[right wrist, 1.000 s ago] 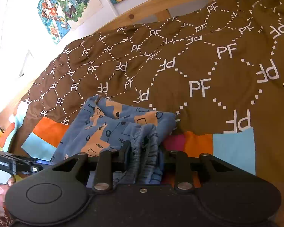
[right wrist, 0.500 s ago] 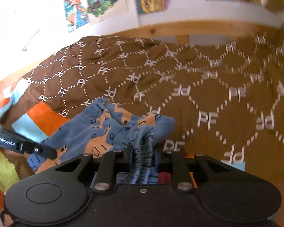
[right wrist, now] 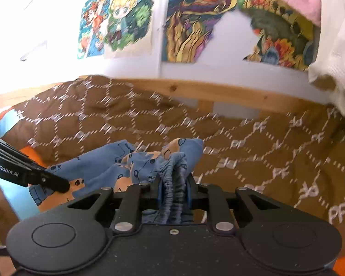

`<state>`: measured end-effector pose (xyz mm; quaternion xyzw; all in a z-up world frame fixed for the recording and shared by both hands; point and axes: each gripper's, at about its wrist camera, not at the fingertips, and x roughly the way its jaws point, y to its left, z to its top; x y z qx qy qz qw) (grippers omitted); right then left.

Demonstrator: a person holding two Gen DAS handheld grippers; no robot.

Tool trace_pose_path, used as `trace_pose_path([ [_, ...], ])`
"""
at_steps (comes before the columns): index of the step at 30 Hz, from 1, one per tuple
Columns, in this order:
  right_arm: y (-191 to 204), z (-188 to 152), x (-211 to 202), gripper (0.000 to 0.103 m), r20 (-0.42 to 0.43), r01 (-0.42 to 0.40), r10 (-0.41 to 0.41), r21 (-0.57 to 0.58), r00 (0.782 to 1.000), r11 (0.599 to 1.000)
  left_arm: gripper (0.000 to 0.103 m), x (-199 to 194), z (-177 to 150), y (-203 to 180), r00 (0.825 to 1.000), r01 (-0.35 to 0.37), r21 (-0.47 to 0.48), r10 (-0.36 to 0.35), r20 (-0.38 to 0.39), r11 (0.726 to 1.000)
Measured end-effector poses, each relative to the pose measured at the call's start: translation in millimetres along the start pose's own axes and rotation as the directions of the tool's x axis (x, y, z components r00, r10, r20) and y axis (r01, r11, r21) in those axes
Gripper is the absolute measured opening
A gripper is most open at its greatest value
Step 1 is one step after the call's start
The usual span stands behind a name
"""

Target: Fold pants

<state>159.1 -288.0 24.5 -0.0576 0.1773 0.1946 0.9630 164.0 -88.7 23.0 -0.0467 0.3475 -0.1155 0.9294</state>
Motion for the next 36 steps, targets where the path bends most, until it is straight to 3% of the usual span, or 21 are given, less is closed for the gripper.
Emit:
trace_pose_path([
  [4,-16.7,12.7,21.9,0.020,0.009,0.015,-0.015,0.002,1.000,1.000,0.016,20.6,8.2,0.9,1.000,0.002,-0.014,-0.002,0.013,1.000],
  [9,-28.6,3.6,59.0,0.020,-0.065,0.004,-0.001,0.049,0.998,0.999,0.016,52.4,-3.2,12.9,0.998,-0.024,-0.051,0.021,-0.058,0.998],
  [18,-32.2,-16.7,66.0,0.027,-0.115,0.035,-0.024,0.101,0.993,0.994,0.023,53.1,-11.8,20.7,0.996,-0.025,-0.046,0.021,-0.089,0.999],
  [22,-34.4,-12.6,59.2,0.042,-0.111,0.060,-0.049,0.103,0.993,0.993,0.035,49.4,-13.8,24.0,0.993,-0.051,-0.074,0.042,-0.110,0.996],
  [25,-37.5,-10.7,44.8,0.062,-0.090,0.088,-0.078,0.118,0.993,0.989,0.066,42.4,-14.6,26.1,0.993,-0.073,-0.088,0.064,-0.101,0.993],
  [26,-37.9,-10.4,38.5,0.066,-0.082,0.097,-0.087,0.125,0.993,0.987,0.071,37.9,-14.9,25.9,0.993,-0.085,-0.093,0.078,-0.085,0.992],
  [28,-37.2,-10.2,24.5,0.073,-0.063,0.109,-0.101,0.130,0.993,0.986,0.076,31.9,-13.4,23.9,0.994,-0.088,-0.093,0.082,-0.068,0.992],
  [30,-33.1,-10.7,10.1,0.085,-0.043,0.130,-0.126,0.131,0.991,0.983,0.086,24.2,-12.5,20.9,0.994,-0.097,-0.090,0.092,-0.051,0.991],
  [32,-29.3,-10.9,-3.5,0.089,-0.021,0.146,-0.144,0.130,0.989,0.981,0.097,15.5,-12.6,17.6,0.994,-0.108,-0.088,0.107,-0.021,0.990],
  [36,-23.8,-8.0,-27.8,0.102,0.015,0.167,-0.171,0.144,0.985,0.975,0.103,-2.1,-13.6,8.4,0.988,-0.143,-0.078,0.147,0.046,0.987],
])
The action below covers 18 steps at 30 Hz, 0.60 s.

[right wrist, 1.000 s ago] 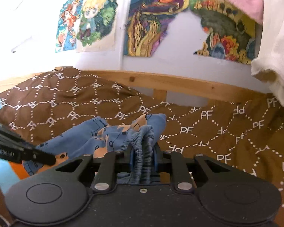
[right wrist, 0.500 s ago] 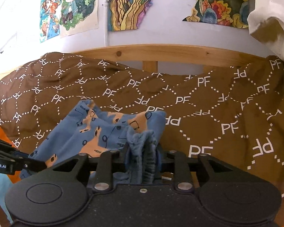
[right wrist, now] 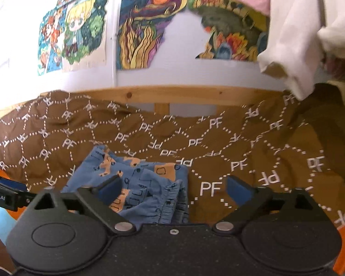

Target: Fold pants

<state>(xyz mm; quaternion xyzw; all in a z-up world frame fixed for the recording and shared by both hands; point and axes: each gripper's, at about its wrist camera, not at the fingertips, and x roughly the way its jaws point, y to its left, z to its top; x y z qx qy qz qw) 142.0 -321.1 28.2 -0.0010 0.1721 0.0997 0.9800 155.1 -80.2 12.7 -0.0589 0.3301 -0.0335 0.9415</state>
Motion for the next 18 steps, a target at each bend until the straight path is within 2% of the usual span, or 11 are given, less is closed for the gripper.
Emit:
trace_pose_path([
  [5,5.3,2.7,-27.2,0.102,0.034,0.038,-0.038,0.015,0.999,0.999,0.103,-21.9,-5.3,-9.4,0.998,-0.026,0.038,0.024,0.058,0.999],
  [9,12.9,-3.2,-49.8,0.102,0.044,0.047,-0.048,0.032,0.998,0.998,0.103,-41.2,-17.8,-14.9,0.996,-0.040,0.075,0.034,0.077,0.996],
  [18,30.0,-30.1,-93.4,0.102,-0.020,0.078,-0.076,0.070,0.997,0.995,0.103,-66.6,-49.4,-16.5,0.994,-0.076,0.149,0.064,0.087,0.986],
])
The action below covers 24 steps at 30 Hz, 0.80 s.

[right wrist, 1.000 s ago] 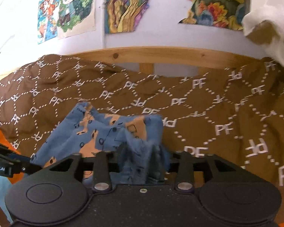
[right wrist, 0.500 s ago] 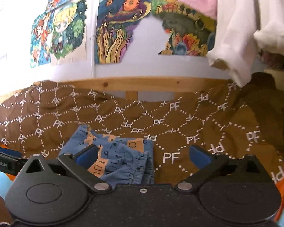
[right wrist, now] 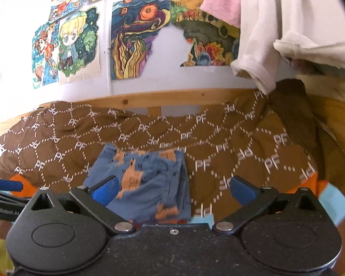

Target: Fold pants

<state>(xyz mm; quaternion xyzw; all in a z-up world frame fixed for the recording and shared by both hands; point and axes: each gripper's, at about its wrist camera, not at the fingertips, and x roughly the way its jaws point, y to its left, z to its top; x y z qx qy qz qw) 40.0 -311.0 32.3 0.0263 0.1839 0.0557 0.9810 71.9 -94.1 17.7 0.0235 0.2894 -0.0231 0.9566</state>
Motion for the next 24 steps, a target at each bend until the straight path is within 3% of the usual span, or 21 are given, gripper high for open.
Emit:
trace_pose_path([
  [10,6.8,-19.0,-21.2,0.102,-0.051,0.022,-0.023,-0.018,0.998,1.000,0.103,-9.2,-17.5,8.4,1.000,-0.014,0.009,0.014,-0.028,1.000],
  [24,7.9,-30.2,-0.1,0.102,-0.149,-0.019,0.017,-0.013,0.989,1.000,0.103,-2.7,-24.3,9.0,0.996,-0.031,0.028,0.033,-0.077,0.999],
])
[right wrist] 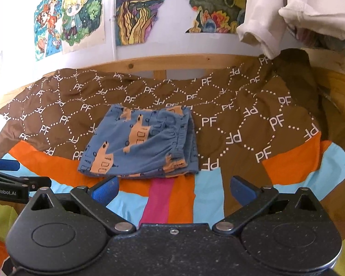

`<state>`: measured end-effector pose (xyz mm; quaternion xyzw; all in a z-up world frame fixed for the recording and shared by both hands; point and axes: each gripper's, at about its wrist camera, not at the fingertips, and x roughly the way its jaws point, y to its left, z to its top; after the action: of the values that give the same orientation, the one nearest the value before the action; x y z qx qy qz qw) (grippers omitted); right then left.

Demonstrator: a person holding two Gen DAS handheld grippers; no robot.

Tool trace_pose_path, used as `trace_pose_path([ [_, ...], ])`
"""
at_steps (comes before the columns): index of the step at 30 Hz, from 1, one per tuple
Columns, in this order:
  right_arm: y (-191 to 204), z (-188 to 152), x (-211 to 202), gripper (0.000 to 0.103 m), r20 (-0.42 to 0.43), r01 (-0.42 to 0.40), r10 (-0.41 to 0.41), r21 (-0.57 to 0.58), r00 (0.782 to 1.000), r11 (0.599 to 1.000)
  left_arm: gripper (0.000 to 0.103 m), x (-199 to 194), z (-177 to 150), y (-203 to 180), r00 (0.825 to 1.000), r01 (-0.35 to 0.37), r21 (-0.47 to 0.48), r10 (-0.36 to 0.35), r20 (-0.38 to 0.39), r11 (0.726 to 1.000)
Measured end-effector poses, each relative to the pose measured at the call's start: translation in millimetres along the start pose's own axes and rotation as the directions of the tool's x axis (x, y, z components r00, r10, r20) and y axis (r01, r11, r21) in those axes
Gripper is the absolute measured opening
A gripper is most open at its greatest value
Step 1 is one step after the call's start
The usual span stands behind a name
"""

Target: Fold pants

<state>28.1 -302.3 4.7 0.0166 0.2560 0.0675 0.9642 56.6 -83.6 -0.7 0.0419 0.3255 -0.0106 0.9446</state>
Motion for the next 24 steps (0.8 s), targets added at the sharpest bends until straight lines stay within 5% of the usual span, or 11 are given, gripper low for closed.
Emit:
trace_pose_path([
  [24,1.3,1.0,-0.4,0.102,0.001,-0.010,0.010,-0.009,1.000,1.000,0.103,1.2,-0.1,1.9,1.000,-0.003,0.011,0.003,-0.011,1.000],
])
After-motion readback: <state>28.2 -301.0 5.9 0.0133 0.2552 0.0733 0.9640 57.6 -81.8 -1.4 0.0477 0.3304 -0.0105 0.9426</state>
